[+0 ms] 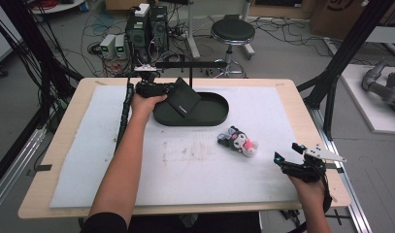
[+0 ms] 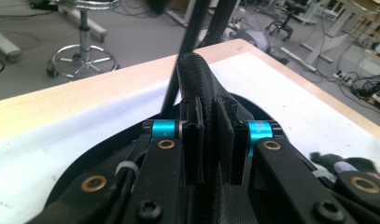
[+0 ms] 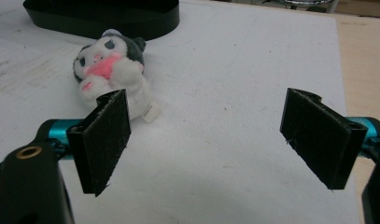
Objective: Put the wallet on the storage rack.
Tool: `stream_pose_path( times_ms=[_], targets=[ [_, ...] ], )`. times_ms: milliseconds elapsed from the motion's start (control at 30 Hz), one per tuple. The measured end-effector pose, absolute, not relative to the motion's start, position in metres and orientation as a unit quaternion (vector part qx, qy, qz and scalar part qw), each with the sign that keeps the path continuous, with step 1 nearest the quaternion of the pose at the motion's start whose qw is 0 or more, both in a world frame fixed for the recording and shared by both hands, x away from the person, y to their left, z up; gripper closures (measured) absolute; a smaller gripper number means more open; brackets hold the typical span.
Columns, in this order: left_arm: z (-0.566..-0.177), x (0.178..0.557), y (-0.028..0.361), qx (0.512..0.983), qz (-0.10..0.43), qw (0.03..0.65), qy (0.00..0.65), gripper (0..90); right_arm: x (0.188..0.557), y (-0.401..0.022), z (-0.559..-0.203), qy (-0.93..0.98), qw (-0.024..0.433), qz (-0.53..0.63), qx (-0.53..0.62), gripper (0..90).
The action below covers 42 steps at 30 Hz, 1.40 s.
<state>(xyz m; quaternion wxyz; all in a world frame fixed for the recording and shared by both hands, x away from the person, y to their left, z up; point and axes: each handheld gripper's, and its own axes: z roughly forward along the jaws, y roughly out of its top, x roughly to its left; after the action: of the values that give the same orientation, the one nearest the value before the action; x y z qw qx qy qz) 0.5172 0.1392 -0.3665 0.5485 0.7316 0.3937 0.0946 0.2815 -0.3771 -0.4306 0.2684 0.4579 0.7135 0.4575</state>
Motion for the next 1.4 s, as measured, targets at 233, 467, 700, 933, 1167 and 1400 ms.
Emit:
stream_pose_path(
  times_ms=[233,467,700,933,1167,1400],
  targets=[
    [-0.395,0.524,0.142,0.731,0.084,0.529,0.423,80.8,0.281,-0.377,-0.431,0.713,0.267,0.457,0.461,16.5],
    [-0.409,0.529,0.143,0.742,0.095,0.491,0.447,65.8,0.281,-0.378,-0.431,0.713,0.268,0.456,0.461,16.5],
    [-0.402,0.522,0.147,0.747,0.106,0.486,0.443,43.0,0.281,-0.376,-0.431,0.713,0.269,0.456,0.459,16.5],
    [-0.392,0.500,0.151,0.754,0.101,0.506,0.407,38.1,0.282,-0.376,-0.430,0.714,0.270,0.456,0.457,16.5],
    [-0.385,0.466,0.164,0.755,0.091,0.529,0.376,33.0,0.282,-0.376,-0.429,0.711,0.273,0.459,0.457,16.4],
    [-0.388,0.433,0.179,0.761,0.088,0.536,0.353,30.1,0.282,-0.374,-0.428,0.710,0.273,0.463,0.455,16.4]
  ],
)
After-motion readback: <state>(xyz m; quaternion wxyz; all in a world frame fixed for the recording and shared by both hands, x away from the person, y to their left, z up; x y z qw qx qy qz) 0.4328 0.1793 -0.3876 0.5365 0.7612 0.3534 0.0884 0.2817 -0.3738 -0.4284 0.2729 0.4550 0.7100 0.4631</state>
